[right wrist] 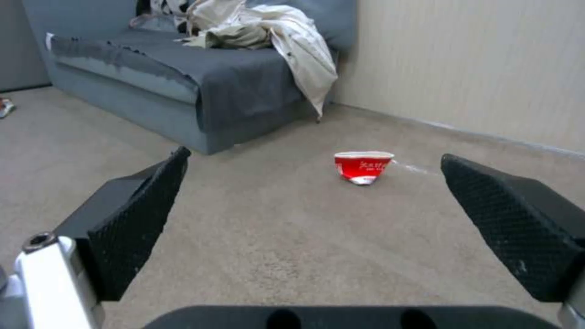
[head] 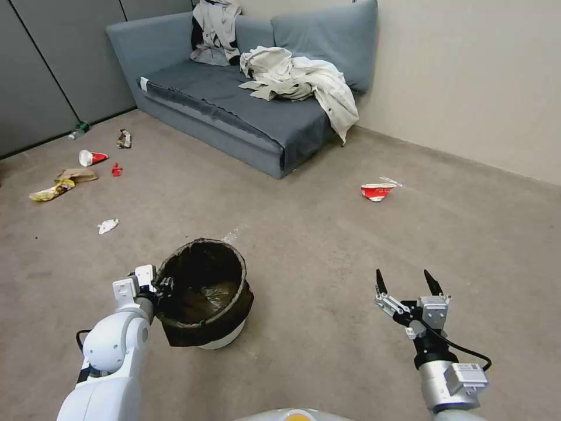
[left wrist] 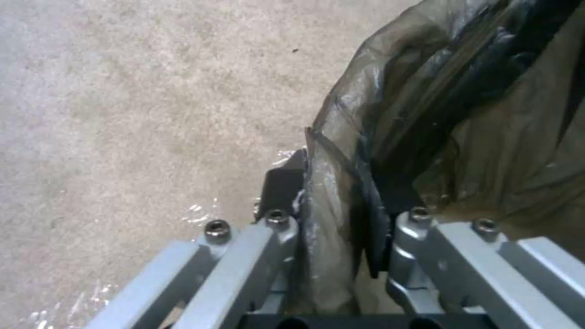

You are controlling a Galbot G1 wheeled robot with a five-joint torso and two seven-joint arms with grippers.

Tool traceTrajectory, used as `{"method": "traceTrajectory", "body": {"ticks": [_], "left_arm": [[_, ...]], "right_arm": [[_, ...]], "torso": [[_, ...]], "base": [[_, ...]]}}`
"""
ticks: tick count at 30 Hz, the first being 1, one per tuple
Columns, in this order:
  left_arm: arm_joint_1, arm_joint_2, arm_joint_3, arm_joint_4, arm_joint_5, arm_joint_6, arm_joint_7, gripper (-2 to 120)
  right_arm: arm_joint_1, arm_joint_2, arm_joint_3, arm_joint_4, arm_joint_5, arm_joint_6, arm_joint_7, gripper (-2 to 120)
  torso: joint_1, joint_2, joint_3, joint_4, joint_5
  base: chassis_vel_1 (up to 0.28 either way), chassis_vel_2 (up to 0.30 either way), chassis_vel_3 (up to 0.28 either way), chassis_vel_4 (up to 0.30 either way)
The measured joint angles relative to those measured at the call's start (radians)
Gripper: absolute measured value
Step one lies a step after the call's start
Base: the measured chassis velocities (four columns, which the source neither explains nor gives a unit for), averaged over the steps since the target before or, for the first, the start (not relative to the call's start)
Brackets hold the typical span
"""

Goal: Pick up the trash can from the floor.

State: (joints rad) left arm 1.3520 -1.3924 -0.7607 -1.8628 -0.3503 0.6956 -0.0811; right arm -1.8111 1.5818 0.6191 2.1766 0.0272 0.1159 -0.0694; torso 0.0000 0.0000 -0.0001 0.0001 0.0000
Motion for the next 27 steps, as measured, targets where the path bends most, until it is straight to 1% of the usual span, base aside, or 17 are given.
{"method": "traceTrajectory", "body": {"ticks": [2,6,7,8,9,10,11,12,14,16,18,20,22,23,24,25,27], "left_arm": [[0.002,0.0,0.0,-0.003,-0.009,-0.006,-0.002,11],[0.023,0.0,0.002,-0.041,-0.061,-0.041,-0.012,6],[0.035,0.001,0.004,-0.065,-0.089,-0.064,-0.013,5],[0.04,0.002,0.004,-0.075,-0.103,-0.08,-0.014,5],[0.056,0.004,0.007,-0.106,-0.14,-0.134,-0.015,5],[0.056,0.004,0.007,-0.106,-0.14,-0.134,-0.015,5],[0.069,0.004,0.01,-0.132,-0.164,-0.183,-0.013,5],[0.076,0.004,0.013,-0.143,-0.175,-0.203,-0.012,5],[0.111,0.001,0.022,-0.21,-0.221,-0.292,-0.001,5],[0.115,0.0,0.023,-0.218,-0.226,-0.3,0.0,5],[0.159,-0.012,0.03,-0.29,-0.253,-0.36,0.015,5],[0.164,-0.014,0.031,-0.298,-0.255,-0.369,0.018,5],[0.196,-0.024,0.039,-0.343,-0.259,-0.42,0.036,5],[0.196,-0.024,0.039,-0.343,-0.259,-0.42,0.036,5],[0.219,-0.029,0.043,-0.366,-0.255,-0.454,0.056,5],[0.227,-0.031,0.045,-0.373,-0.25,-0.466,0.065,5],[0.261,-0.033,0.054,-0.397,-0.204,-0.51,0.1,5]], "right_arm": [[0.0,0.0,0.001,0.0,0.0,0.0,0.0,100],[0.0,-0.001,0.003,0.008,0.001,0.0,0.004,100],[0.0,-0.001,0.003,0.011,0.001,-0.001,0.004,100],[0.0,-0.001,0.003,0.011,0.001,-0.001,0.004,100],[0.003,-0.001,0.003,0.014,0.001,-0.002,0.004,100],[0.003,-0.001,0.003,0.014,0.001,-0.002,0.004,100],[0.004,-0.001,0.002,0.015,0.001,-0.002,0.004,100],[0.005,-0.001,0.002,0.015,0.001,-0.002,0.004,100],[0.006,-0.001,0.001,0.018,0.001,-0.003,0.005,100],[0.006,-0.001,0.001,0.018,0.001,-0.003,0.005,100],[0.006,0.0,0.004,0.023,0.001,-0.003,0.006,100],[0.006,0.0,0.005,0.024,0.002,-0.003,0.006,100],[0.005,0.0,0.008,0.031,0.008,-0.002,0.009,100],[0.005,0.0,0.008,0.031,0.008,-0.002,0.009,100],[0.005,0.0,0.01,0.035,0.01,-0.002,0.009,100],[0.005,0.001,0.01,0.036,0.011,-0.002,0.009,100],[0.005,0.001,0.011,0.038,0.012,-0.002,0.01,100]], "torso": [[0.0,0.0,0.0,0.0,-0.0002],[0.0,0.0,0.0,-0.0001,-0.0012],[0.0,0.0,0.0,-0.0006,-0.0016],[0.0,0.0,0.0,-0.0005,-0.0017],[0.0,0.0,0.0,-0.0006,-0.0004],[0.0,0.0,0.0,-0.0006,-0.0004],[0.0,0.0,0.0,-0.0003,-0.0004],[0.0,0.0,0.0,-0.0002,-0.0005],[0.0,0.0,0.0,-0.0003,-0.0002],[0.0,0.0,0.0,-0.0003,0.0001],[0.0,0.0,0.0,-0.0001,0.0002],[0.0,0.0,0.0,-0.0001,0.0003],[0.0,0.0,0.0,-0.0002,-0.0002],[0.0,0.0,0.0,-0.0002,-0.0002],[0.0,0.0,0.0,-0.0001,0.0003],[0.0,0.0,0.0,0.0,0.0003],[0.0,0.0,0.0,-0.0001,0.0001]], "base": [[0.0,0.0,0.0,0.0],[0.0,0.0,0.0,0.0],[0.0,0.0,0.0,0.0],[0.0,0.0,0.0,0.0],[0.0,0.0,0.0,0.0],[0.0,0.0,0.0,0.0],[0.0,0.0,0.0,0.0],[0.0,0.0,0.0,0.0],[0.0,0.0,0.0,0.0],[0.0,0.0,0.0,0.0],[0.0,0.0,0.0,0.0],[0.0,0.0,0.0,0.0],[0.0,0.0,0.0,0.0],[0.0,0.0,0.0,0.0],[0.0,0.0,0.0,0.0],[0.0,0.0,0.0,0.0],[0.0,0.0,0.0,0.0]]}}
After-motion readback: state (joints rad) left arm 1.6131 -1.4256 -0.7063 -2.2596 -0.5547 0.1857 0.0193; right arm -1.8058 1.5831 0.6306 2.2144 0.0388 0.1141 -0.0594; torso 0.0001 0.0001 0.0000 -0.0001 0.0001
